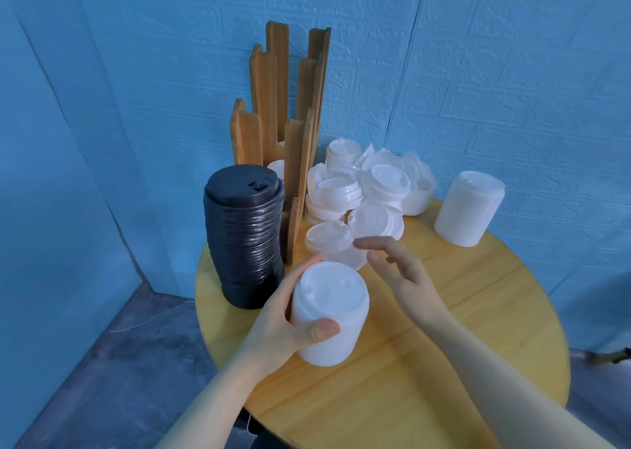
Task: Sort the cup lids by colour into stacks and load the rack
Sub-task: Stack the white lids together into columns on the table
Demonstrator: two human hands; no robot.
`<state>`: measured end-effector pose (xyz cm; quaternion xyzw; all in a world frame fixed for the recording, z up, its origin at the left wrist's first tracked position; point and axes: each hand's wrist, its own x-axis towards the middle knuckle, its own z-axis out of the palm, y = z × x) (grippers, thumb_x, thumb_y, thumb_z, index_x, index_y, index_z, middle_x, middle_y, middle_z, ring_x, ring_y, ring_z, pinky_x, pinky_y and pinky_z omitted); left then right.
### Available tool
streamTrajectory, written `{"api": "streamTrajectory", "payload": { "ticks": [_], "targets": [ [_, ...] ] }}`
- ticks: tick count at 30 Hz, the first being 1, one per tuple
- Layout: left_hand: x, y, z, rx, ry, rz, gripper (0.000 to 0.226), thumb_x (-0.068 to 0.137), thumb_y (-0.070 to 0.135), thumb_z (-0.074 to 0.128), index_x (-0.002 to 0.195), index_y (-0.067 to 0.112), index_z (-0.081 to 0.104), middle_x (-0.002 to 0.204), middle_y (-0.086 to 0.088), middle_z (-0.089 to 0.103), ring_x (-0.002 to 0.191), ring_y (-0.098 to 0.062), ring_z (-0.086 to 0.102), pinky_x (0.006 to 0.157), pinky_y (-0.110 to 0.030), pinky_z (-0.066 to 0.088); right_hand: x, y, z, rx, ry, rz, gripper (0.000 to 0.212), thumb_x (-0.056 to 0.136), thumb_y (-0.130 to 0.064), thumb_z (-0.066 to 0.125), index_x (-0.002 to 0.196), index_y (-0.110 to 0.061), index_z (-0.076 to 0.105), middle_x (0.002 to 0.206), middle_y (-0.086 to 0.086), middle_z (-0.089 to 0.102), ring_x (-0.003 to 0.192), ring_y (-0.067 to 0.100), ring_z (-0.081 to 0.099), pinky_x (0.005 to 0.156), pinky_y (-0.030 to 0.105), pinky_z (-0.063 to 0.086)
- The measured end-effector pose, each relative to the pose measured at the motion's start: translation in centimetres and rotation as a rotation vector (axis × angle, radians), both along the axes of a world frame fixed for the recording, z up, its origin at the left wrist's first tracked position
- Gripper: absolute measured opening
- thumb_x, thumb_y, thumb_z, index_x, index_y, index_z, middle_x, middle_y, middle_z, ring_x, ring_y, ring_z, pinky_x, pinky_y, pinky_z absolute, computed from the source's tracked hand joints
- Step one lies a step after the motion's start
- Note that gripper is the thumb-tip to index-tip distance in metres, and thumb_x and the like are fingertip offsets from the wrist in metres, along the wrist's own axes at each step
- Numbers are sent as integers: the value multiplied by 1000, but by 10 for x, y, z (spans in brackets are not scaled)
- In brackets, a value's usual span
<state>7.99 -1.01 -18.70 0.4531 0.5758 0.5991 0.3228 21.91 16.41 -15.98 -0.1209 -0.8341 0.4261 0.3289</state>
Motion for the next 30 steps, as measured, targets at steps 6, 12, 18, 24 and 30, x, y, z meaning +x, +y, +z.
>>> {"api": "streamTrajectory", "payload": {
  "ticks": [6, 12, 18, 24, 30],
  "targets": [
    [-2, 2, -2, 13, -9, 2, 108, 47, 71, 86, 141, 40, 44, 135, 24, 58, 128, 2, 52, 97, -14, 45, 0, 52, -30, 524, -442, -296, 32, 94, -28, 62, 123, -39, 62, 143, -11, 44, 137, 14, 25, 99, 31, 16],
    [0, 2, -2, 4, 0, 16, 107, 46, 72, 86, 140, 41, 45, 135, 22, 58, 127, 0, 53, 96, -14, 46, 14, 55, -32, 724, -425, -298, 22, 81, -22, 76, 100, -31, 71, 133, -2, 57, 133, 24, 35, 98, 49, 33],
    [0, 2, 0, 14, 5, 34, 108, 44, 75, 84, 139, 42, 45, 133, 26, 58, 125, 4, 53, 93, -11, 47, 71, 43, -35, 685, -405, -325, 18, 85, -28, 74, 101, -33, 68, 125, -10, 59, 131, 20, 42, 97, 36, 27],
    [3, 4, 0, 25, 10, 47, 104, 46, 73, 85, 137, 42, 47, 133, 23, 59, 126, 1, 54, 94, -12, 46, 117, 28, -37, 612, -351, -392, 15, 89, -44, 59, 90, -32, 67, 117, -17, 61, 125, 11, 46, 97, 27, 25],
    [15, 8, 3, 32, -12, 35, 108, 44, 73, 85, 138, 37, 47, 129, 26, 60, 121, 3, 55, 90, -10, 46, 113, 2, -12, -575, -39, -430, 14, 89, -15, 66, 98, -5, 67, 77, 11, 70, 76, 18, 61, 72, 26, 45]
  ]
}}
